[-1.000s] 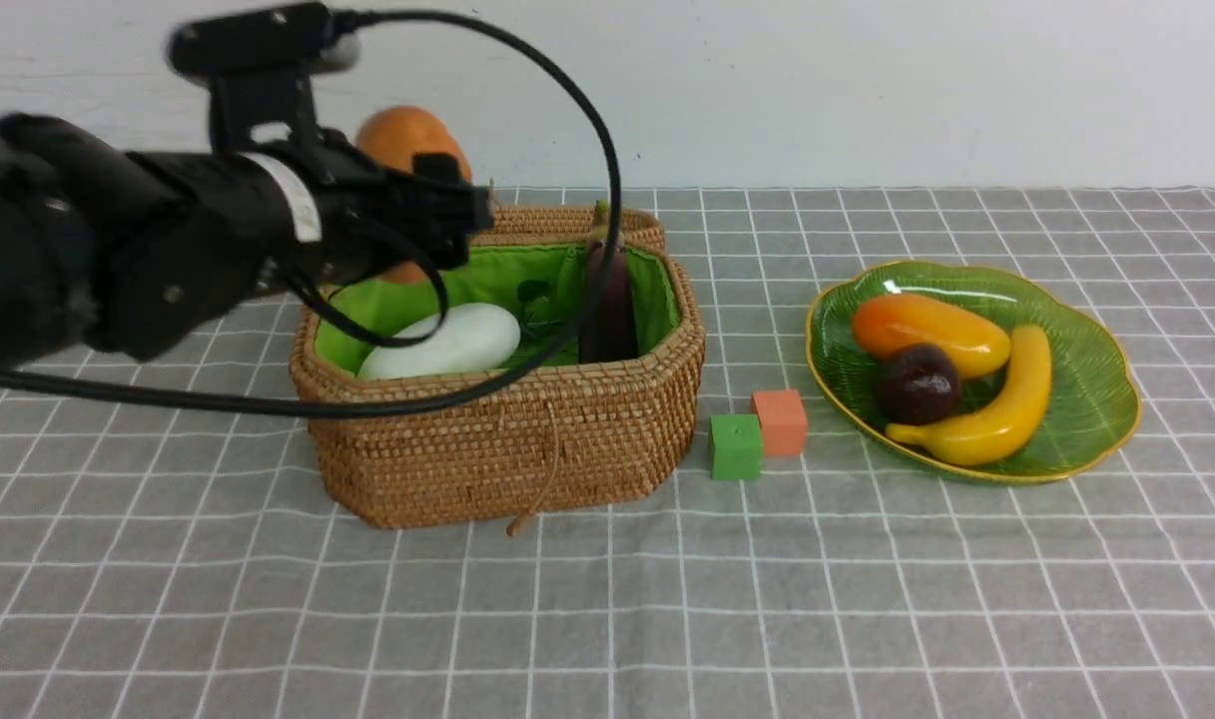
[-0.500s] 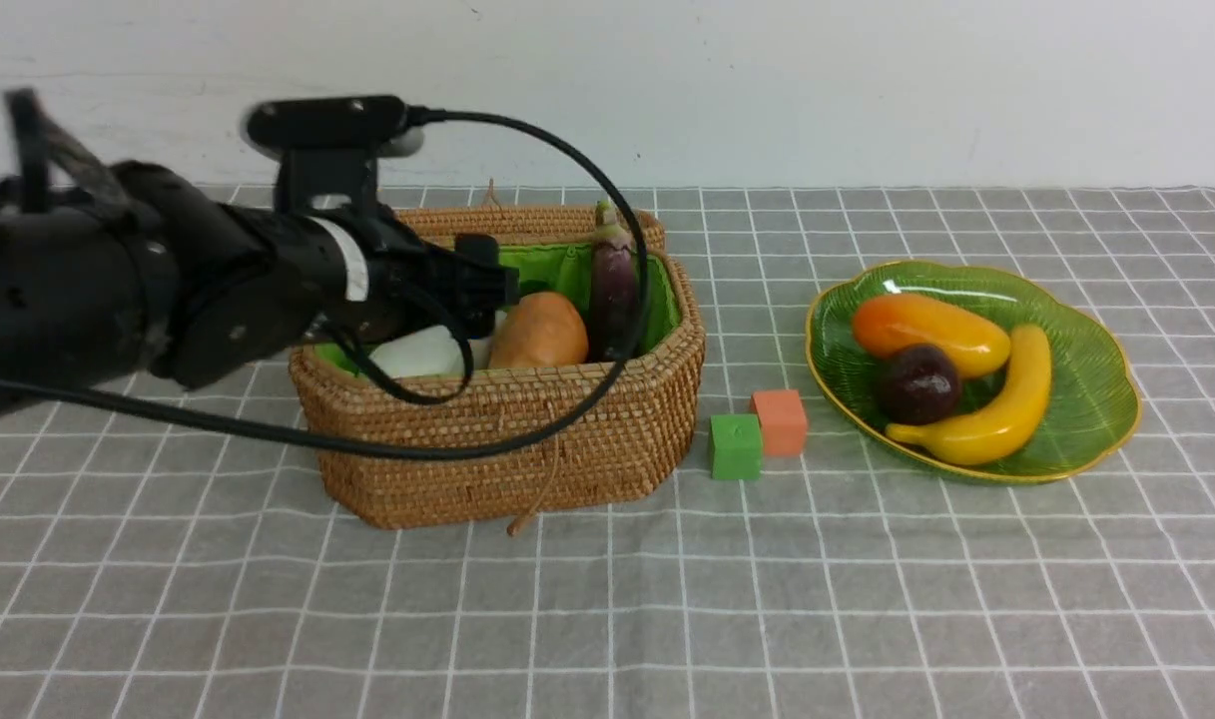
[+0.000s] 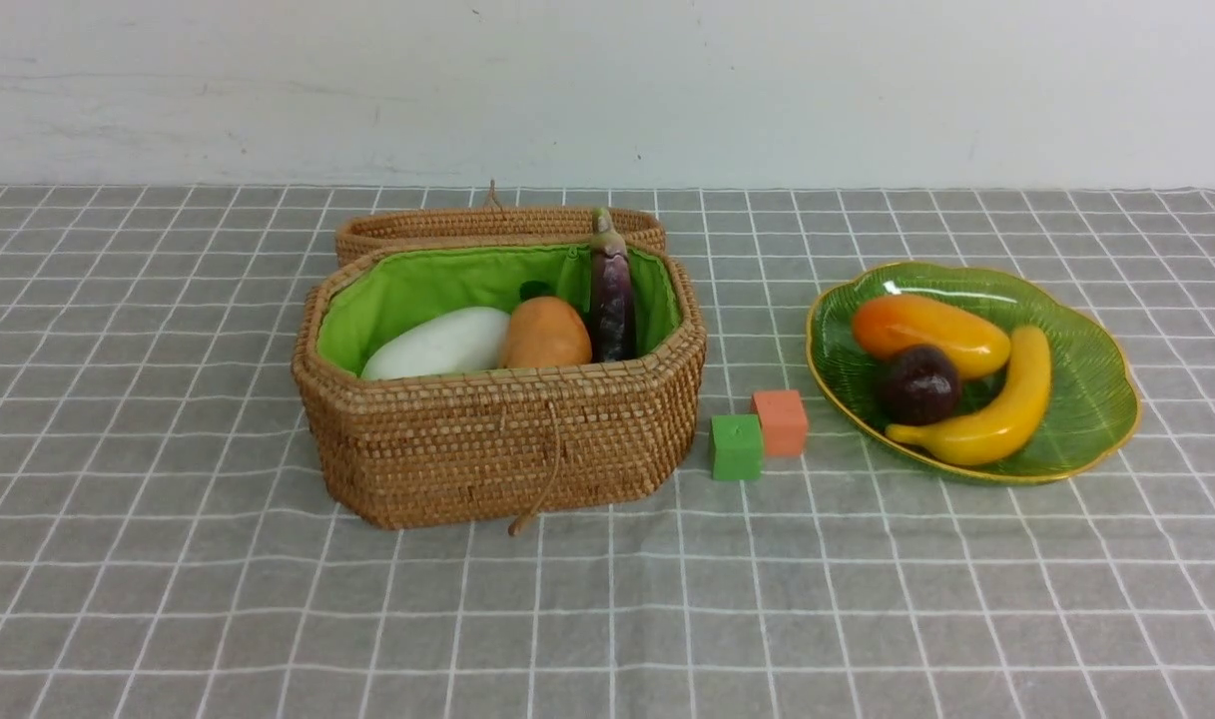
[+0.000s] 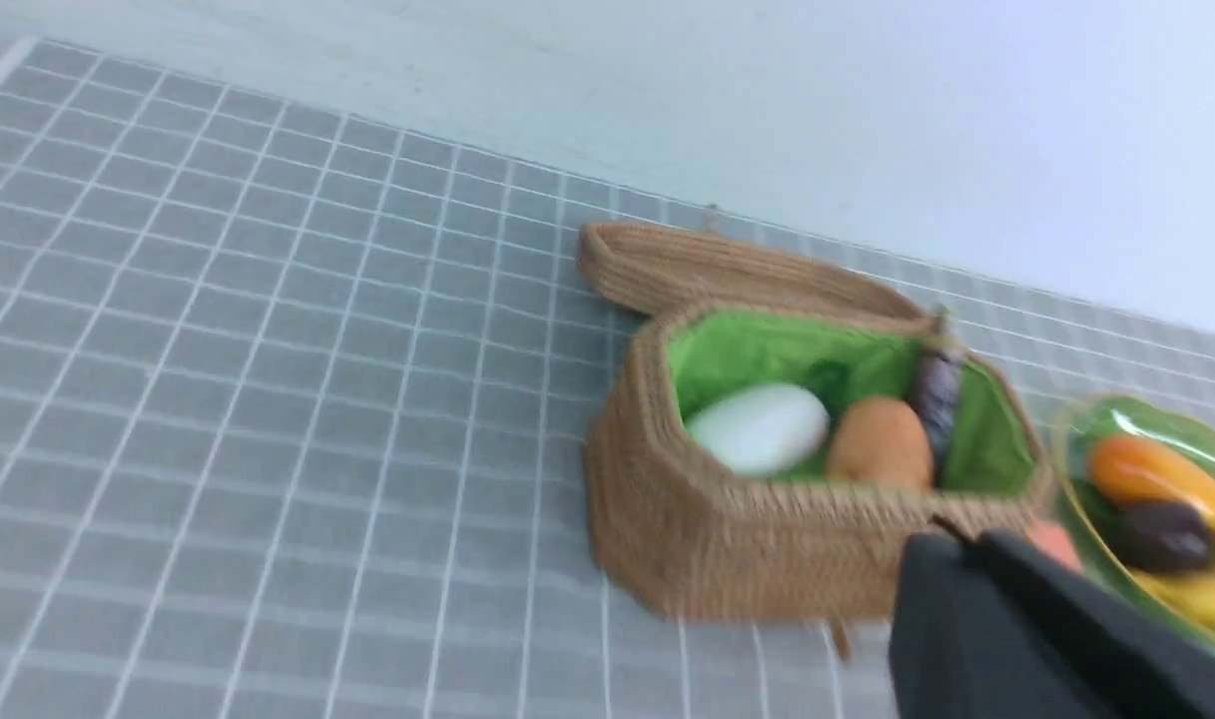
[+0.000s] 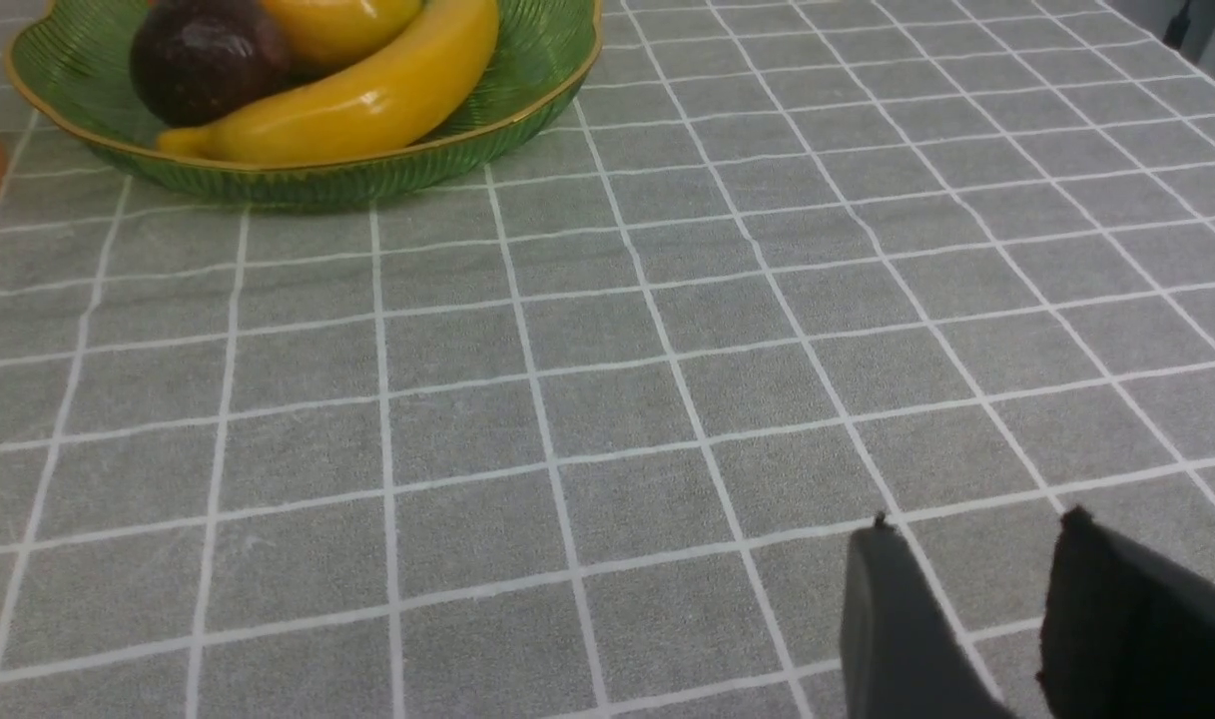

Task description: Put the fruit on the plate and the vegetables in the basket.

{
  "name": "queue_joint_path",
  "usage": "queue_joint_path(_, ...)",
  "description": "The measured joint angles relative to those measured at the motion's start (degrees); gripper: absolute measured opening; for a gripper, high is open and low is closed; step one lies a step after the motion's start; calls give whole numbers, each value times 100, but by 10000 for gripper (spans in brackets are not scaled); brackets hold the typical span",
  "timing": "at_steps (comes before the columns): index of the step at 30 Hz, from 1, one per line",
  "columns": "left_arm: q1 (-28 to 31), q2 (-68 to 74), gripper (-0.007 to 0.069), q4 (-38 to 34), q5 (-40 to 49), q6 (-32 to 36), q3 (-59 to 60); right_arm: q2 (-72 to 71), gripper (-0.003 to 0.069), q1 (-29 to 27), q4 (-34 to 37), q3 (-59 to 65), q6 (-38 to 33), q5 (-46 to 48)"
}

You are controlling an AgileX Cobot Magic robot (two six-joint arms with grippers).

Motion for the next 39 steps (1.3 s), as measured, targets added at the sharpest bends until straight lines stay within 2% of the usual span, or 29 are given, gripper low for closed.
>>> queue_joint_path(3, 0, -695, -13, -453, 321, 256, 667, 0, 239, -5, 0, 0, 0, 0)
queue_joint_path(5, 0, -1182, -13, -1038, 411, 630, 1347, 0, 239, -5, 0, 0, 0, 0)
queue_joint_path(10, 0, -1595, -13, -2295, -5, 1620, 2330, 0, 239, -5, 0, 0, 0, 0)
queue_joint_path(12, 0, -1602, -13, -2489, -123, 1873, 2428, 0, 239, -5, 0, 0, 0, 0)
queue_joint_path(22, 0, -1602, -13, -2423, -249, 2026, 2476, 0, 239, -5, -15, 0, 0, -6)
queue_joint_path(26, 0, -1602, -13, -2022, -576, 2026, 2495, 0, 239, -5, -15, 0, 0, -6)
queue_joint_path(29, 81, -1602, -13, -1465, -1394, 2026, 2735, 0, 239, -5, -15, 0, 0, -6)
queue_joint_path(31, 320, -1602, -13, -1275, -1965, 2026, 2981, 0, 239, -5, -15, 0, 0, -6)
queue_joint_path(35, 1277, -1711, -12, -1041, -3251, 2026, 3711, 0, 239, -5, -15, 0, 0, 2)
queue_joint_path(39, 1688, -2229, -10, -888, -3664, 2026, 4448, 0, 239, -5, -15, 0, 0, 2)
